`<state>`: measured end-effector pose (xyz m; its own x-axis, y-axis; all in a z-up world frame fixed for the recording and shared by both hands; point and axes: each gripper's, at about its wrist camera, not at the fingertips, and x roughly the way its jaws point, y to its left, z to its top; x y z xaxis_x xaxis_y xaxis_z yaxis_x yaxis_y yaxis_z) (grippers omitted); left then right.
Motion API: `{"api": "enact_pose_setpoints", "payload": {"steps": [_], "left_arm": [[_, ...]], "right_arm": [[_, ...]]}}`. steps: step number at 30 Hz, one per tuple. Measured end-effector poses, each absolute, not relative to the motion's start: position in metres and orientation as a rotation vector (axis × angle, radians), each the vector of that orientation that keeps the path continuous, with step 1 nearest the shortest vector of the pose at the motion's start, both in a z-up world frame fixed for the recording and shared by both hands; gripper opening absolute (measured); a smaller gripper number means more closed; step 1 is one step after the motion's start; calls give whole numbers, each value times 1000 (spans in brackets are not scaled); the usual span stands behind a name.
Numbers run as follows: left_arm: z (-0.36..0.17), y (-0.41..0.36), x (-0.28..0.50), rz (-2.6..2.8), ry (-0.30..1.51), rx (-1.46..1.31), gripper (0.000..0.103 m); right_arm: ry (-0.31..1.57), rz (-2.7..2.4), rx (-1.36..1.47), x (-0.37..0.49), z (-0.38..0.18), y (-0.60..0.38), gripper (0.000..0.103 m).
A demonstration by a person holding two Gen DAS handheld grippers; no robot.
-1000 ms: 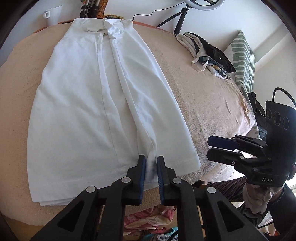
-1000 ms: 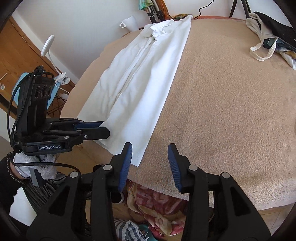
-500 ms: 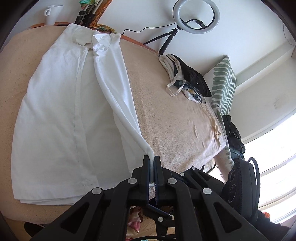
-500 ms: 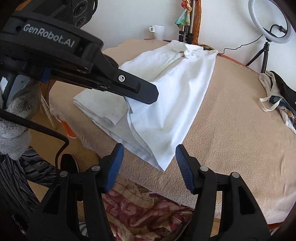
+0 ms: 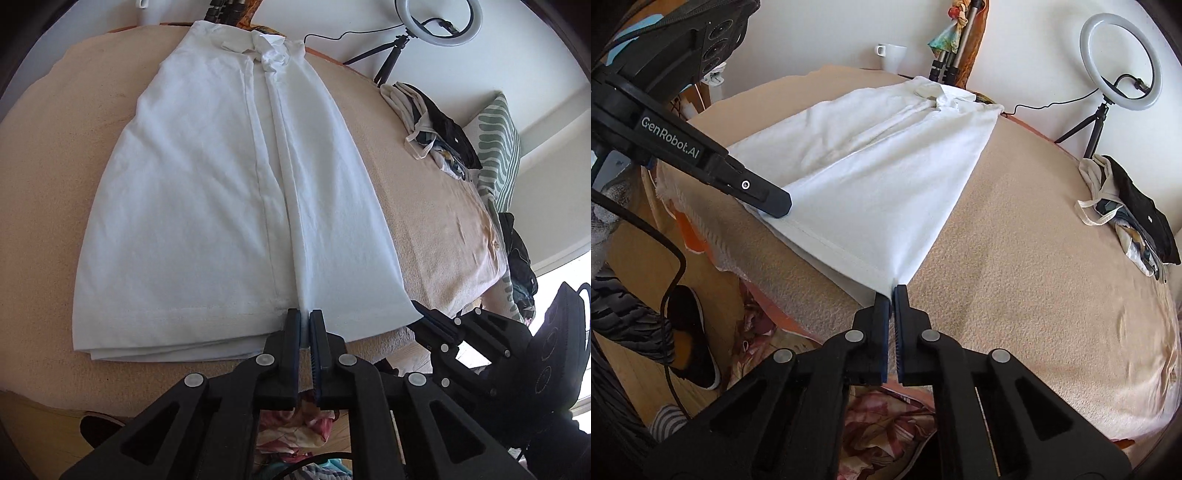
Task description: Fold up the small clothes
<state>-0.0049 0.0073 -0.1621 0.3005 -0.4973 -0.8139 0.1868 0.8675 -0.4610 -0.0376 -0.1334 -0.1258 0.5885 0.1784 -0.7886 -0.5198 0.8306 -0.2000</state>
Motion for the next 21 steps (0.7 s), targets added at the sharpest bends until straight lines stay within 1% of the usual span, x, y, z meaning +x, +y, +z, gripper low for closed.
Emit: {"api": "enact_pose_setpoints", "payload": {"steps": [1, 2, 4, 5, 6, 7, 8, 9, 12, 14, 16, 17, 18, 19, 20, 21], "left_arm": [[-155, 8, -9, -463, 1169, -278, 18], [-148, 11, -13, -451, 1140, -253, 33], [-134, 24, -19, -404, 1071, -230, 34], [-131, 34, -20, -383, 1051, -233, 37], [-128, 44, -21, -351, 1032, -238, 38], [-127, 54, -21, -303, 1014, -237, 40], [-128, 63, -20, -259, 1006, -234, 47], [-130, 73, -17, -219, 1008, -237, 54], [-147, 94, -9, -167, 1060, -296, 55], [-158, 99, -4, -174, 1097, -340, 51], [-164, 97, 1, -164, 1118, -351, 44], [-164, 97, 3, -160, 1115, -345, 34], [-164, 95, 4, -166, 1111, -327, 28], [-163, 91, 5, -182, 1104, -297, 23], [-161, 85, 6, -204, 1096, -268, 7], [-160, 81, 6, -219, 1093, -248, 0]], "right_arm": [[858, 441, -457, -38, -125, -133, 3], [862, 454, -481, -40, -124, -133, 3], [867, 482, -496, -44, -120, -138, 5], [879, 517, -484, -47, -117, -141, 9], [883, 537, -456, -49, -114, -147, 13], [886, 548, -416, -50, -110, -154, 30], [891, 553, -365, -50, -105, -161, 49], [893, 557, -301, -47, -101, -169, 54], [930, 570, -88, -23, -91, -189, 56], [969, 555, 15, -3, -93, -197, 56], [1025, 535, 68, 17, -100, -198, 55], [1055, 533, 97, 25, -106, -198, 53], [1083, 543, 129, 32, -112, -197, 51], [1109, 546, 148, 37, -118, -195, 45], [1131, 537, 150, 40, -123, -191, 39], [1136, 525, 137, 41, -127, -187, 35]]}}
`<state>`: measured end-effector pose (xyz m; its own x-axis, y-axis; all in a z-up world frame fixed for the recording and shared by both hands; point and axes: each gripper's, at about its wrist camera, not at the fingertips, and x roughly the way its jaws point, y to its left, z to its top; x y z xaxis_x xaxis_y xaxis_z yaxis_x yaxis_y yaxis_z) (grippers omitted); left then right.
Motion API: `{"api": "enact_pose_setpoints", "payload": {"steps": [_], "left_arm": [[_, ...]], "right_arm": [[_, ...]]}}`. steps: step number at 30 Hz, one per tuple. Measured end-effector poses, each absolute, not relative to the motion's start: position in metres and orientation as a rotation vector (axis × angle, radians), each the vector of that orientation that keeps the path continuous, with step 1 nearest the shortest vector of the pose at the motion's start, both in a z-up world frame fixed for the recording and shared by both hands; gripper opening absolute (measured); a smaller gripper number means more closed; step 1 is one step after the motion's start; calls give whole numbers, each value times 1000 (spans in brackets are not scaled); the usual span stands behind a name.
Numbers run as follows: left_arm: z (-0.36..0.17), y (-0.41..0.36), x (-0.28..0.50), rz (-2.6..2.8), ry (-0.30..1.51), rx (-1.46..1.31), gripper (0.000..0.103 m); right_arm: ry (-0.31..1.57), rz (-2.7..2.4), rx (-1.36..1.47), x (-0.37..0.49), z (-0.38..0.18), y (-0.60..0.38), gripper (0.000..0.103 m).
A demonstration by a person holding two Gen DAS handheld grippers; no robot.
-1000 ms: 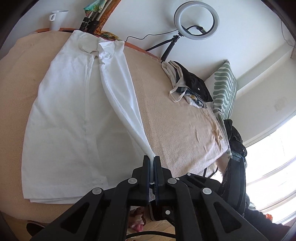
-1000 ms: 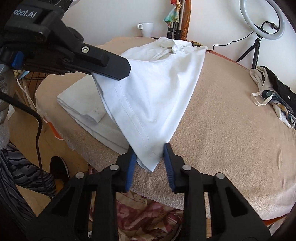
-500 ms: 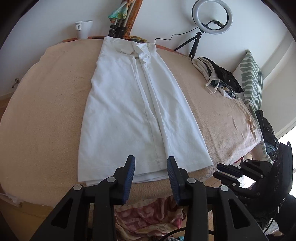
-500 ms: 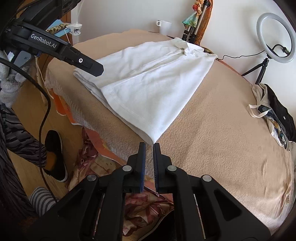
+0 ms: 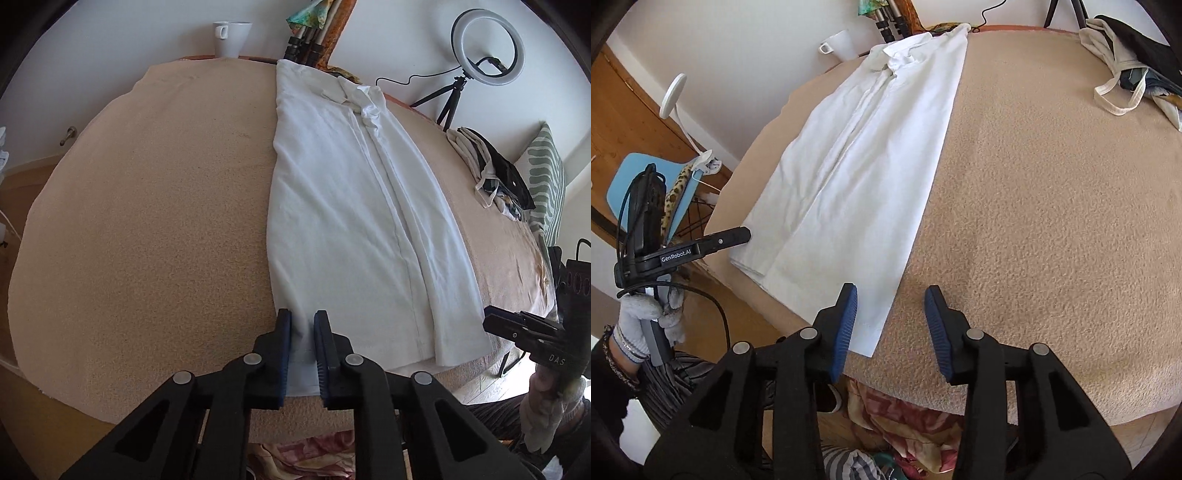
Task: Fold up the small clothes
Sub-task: 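Move the right tool to the shirt hem and close on it, then lift the hem with the right tool and fold it over toward the collar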
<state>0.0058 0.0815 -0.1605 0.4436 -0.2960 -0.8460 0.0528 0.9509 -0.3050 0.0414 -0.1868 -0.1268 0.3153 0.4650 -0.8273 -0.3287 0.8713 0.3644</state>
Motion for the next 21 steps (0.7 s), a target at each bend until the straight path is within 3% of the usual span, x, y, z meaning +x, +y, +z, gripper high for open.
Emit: {"api": "enact_pose_setpoints", "payload": {"steps": [1, 2, 3, 10, 12, 13, 14, 16, 17, 18, 19, 20, 21], "left_arm": [[-157, 81, 4, -224, 1079, -244, 0], [-154, 85, 2, -224, 1063, -265, 0], [-152, 93, 0, -221, 1053, -295, 0], [-163, 114, -9, -188, 1083, -398, 2], [-164, 113, -8, -189, 1099, -403, 40], [-163, 114, -7, -185, 1088, -418, 41], [-163, 114, -5, -180, 1085, -422, 40], [-165, 112, 0, -196, 1083, -426, 27], [-168, 109, 3, -213, 1093, -426, 4], [-170, 106, 6, -215, 1103, -416, 0], [-169, 105, 6, -210, 1095, -414, 0], [-165, 106, 4, -208, 1089, -431, 0], [-159, 112, 0, -211, 1063, -469, 0]], "right_arm": [[1114, 515, 101, 40, -127, -182, 29], [1104, 509, 42, 39, -127, -175, 12], [1097, 491, -24, 37, -127, -168, 4], [1057, 506, -120, 29, -124, -162, 4], [1097, 541, -32, 34, -123, -170, 7], [1125, 568, 37, 38, -124, -175, 20], [1140, 586, 91, 41, -126, -180, 32], [1148, 598, 141, 43, -129, -181, 33], [1140, 605, 135, 43, -129, -179, 33], [1133, 615, 113, 42, -130, -174, 31], [1121, 621, 80, 40, -130, -168, 13], [1128, 623, 48, 39, -131, -162, 6], [1123, 616, 30, 39, -130, -160, 6]]}}
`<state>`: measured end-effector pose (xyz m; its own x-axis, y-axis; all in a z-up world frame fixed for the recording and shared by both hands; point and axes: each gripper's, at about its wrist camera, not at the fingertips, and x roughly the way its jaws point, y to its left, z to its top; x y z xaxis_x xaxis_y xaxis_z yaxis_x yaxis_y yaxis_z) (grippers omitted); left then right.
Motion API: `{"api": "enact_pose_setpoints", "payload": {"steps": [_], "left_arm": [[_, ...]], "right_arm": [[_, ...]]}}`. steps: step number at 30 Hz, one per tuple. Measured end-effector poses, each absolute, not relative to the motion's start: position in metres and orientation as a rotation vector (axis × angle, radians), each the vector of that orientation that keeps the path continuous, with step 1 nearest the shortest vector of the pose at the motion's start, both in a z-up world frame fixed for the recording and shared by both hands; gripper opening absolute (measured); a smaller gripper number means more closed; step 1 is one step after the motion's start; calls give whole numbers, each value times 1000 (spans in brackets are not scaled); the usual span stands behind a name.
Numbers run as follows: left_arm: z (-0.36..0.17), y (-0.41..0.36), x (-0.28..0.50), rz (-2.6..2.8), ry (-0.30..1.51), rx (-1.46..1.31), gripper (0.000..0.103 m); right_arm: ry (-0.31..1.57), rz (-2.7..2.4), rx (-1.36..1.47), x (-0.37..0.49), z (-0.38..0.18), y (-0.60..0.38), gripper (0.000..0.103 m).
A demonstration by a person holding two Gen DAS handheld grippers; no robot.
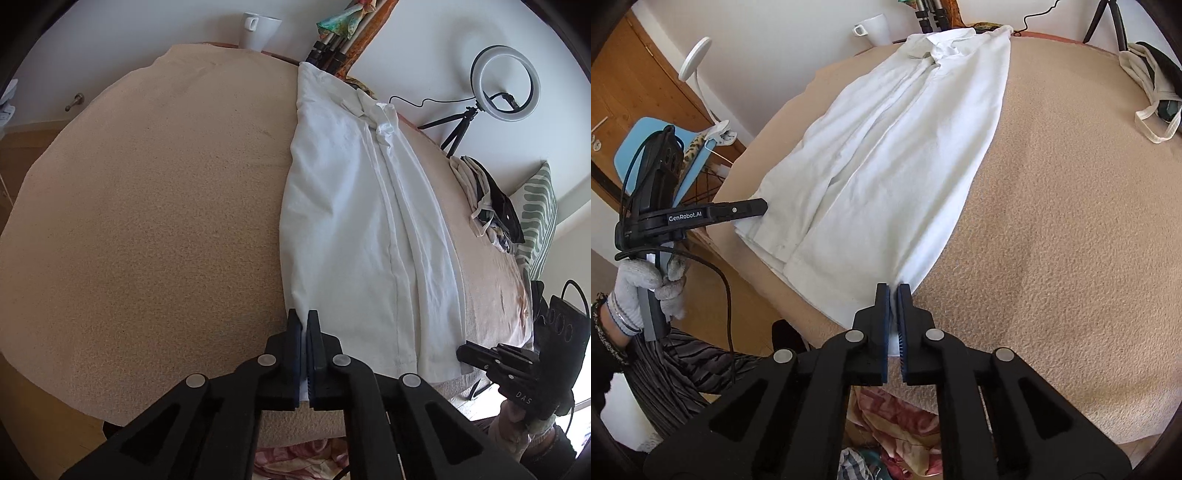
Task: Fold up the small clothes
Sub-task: 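Lift the hem with the right tool and fold it over toward the collar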
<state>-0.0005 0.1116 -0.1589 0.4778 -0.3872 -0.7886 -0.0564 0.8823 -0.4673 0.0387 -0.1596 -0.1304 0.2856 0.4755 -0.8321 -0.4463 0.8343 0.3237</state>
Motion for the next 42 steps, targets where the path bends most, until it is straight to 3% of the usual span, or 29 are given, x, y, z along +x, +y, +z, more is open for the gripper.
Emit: {"api": "enact_pose_setpoints", "payload": {"steps": [3, 8, 11, 23, 31, 42], "left_arm": [[-141, 126, -15, -176, 982, -478, 0], [-172, 127, -12, -159, 1081, -506, 0], [-160, 127, -18, -179, 1043, -535, 0], [-153, 122, -11, -191, 1038, -565, 0], [-134, 126, 12, -207, 986, -656, 0], [-118, 125, 74, -168, 925, -714, 0]], "right_arm": [[1119, 629, 67, 35, -118, -169, 4], [1177, 602, 164, 43, -134, -190, 3], [1199, 624, 297, 43, -136, -202, 3], [1211, 626, 339, 51, -133, -207, 3], [1195, 654, 495, 68, -114, -222, 3], [1140, 631, 500, 126, -88, -229, 3]]}}
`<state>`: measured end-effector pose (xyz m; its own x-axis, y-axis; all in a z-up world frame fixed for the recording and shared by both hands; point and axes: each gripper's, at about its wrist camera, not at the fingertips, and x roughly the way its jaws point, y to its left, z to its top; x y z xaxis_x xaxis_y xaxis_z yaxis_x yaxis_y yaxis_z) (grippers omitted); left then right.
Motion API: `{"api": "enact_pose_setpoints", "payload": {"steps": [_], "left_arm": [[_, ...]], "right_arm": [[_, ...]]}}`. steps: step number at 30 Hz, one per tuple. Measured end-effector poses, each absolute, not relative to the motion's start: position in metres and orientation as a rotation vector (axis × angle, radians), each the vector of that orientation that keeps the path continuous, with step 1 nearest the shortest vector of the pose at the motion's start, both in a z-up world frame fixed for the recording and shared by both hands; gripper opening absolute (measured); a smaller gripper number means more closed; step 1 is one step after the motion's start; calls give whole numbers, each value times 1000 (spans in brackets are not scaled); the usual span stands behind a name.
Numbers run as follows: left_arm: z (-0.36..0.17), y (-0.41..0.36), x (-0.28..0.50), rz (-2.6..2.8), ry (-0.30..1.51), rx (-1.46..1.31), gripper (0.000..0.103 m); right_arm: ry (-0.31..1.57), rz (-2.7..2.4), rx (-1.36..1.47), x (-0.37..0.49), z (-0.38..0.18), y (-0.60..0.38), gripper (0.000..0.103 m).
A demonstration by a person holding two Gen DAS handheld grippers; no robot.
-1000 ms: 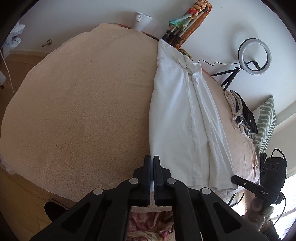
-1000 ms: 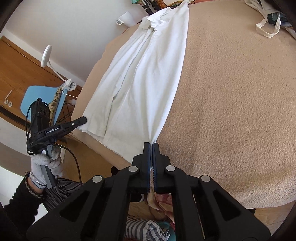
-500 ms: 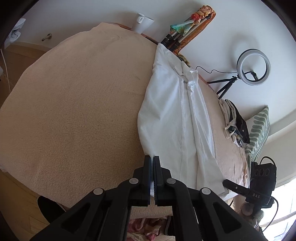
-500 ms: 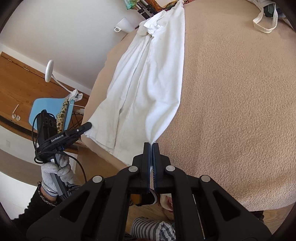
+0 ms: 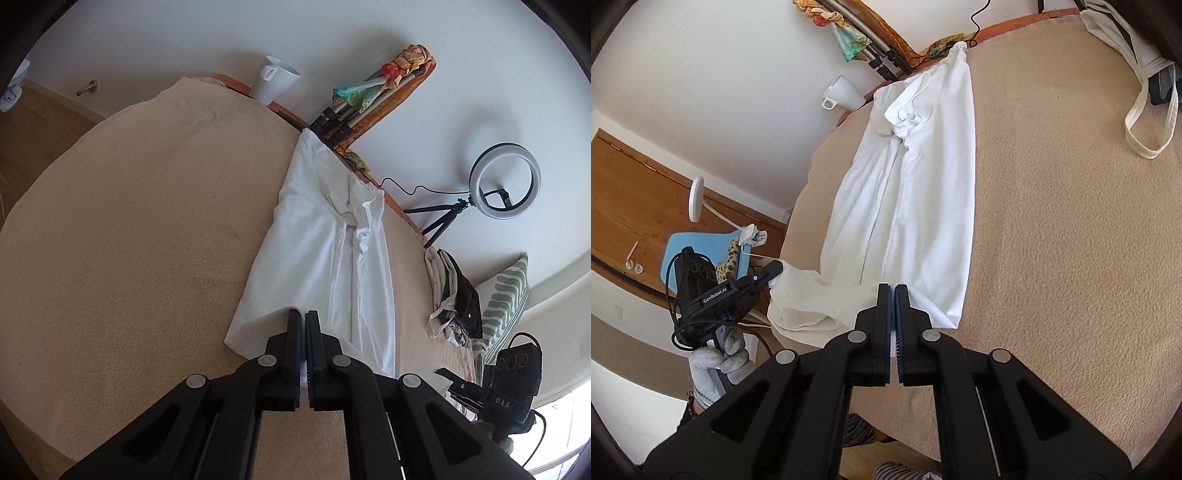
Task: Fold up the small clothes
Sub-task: 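Lift the hem with the right tool and fold it over toward the collar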
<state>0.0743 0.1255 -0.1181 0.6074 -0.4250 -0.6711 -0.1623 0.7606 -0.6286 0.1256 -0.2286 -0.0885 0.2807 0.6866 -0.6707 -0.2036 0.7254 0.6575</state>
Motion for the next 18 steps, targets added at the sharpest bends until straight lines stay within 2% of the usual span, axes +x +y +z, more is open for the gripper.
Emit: {"api": "enact_pose_setpoints", "payload": {"steps": [15, 16, 18], "left_arm": [[-141, 116, 155, -95, 954, -642, 0], [-140, 117, 155, -86, 950, -635, 3], [-136, 120, 154, -62, 930, -617, 22]], "right_arm": [[1190, 526, 567, 209, -121, -225, 4], [1191, 527, 573, 212, -122, -225, 4], [1190, 513, 571, 217, -121, -227, 5]]}}
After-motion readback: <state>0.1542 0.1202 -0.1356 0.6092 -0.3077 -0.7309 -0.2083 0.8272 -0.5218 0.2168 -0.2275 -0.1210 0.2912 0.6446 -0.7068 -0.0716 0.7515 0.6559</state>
